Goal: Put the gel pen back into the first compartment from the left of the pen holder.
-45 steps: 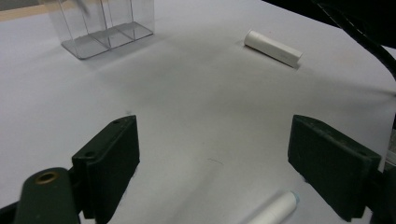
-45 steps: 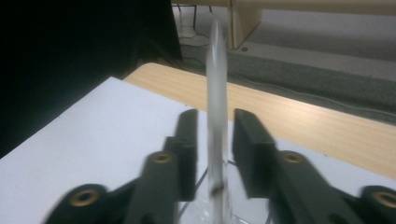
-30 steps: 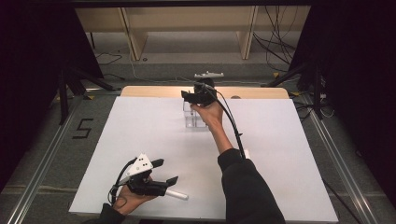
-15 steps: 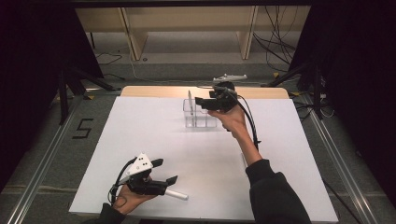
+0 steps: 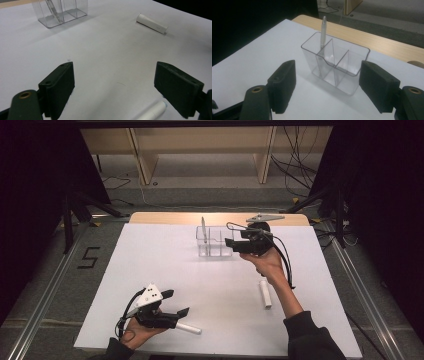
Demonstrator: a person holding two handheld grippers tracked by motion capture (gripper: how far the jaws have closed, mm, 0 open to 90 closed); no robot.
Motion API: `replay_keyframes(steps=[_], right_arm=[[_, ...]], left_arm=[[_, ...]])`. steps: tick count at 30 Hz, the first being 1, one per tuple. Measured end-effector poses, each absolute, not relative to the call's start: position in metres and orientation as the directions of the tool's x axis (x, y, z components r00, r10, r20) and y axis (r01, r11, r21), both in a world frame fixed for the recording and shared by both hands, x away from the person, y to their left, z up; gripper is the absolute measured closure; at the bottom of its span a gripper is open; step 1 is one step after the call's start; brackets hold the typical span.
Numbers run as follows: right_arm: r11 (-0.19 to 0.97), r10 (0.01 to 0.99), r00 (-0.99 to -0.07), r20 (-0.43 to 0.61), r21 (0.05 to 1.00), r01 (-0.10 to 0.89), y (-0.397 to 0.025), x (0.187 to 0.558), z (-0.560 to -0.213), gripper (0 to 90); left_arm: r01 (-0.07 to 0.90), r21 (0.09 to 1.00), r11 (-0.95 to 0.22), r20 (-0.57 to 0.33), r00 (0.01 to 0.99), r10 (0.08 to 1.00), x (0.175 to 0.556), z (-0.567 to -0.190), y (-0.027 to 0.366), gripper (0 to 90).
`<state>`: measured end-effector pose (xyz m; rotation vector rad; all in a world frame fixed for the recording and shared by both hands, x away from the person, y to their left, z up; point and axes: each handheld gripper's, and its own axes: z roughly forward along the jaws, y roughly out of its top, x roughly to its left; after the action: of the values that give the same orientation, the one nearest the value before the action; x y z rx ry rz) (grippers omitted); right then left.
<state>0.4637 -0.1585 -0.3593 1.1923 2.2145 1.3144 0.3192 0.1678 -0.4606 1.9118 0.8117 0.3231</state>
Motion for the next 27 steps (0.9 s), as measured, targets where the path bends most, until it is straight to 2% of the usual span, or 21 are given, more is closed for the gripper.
replay_keyframes(steps=[21,27], right_arm=[[0.189,0.816,-0.557,0.156,0.838,0.512,-0.199,0.421,-0.377,30.3],[0.157,0.828,-0.533,0.174,0.841,0.518,-0.208,0.412,-0.381,24.5]], left_arm=[[0.401,0.873,-0.279,-0.123,0.733,0.669,0.320,-0.462,0.168,16.3],[0.401,0.870,-0.285,-0.121,0.735,0.667,0.320,-0.462,0.168,16.3]])
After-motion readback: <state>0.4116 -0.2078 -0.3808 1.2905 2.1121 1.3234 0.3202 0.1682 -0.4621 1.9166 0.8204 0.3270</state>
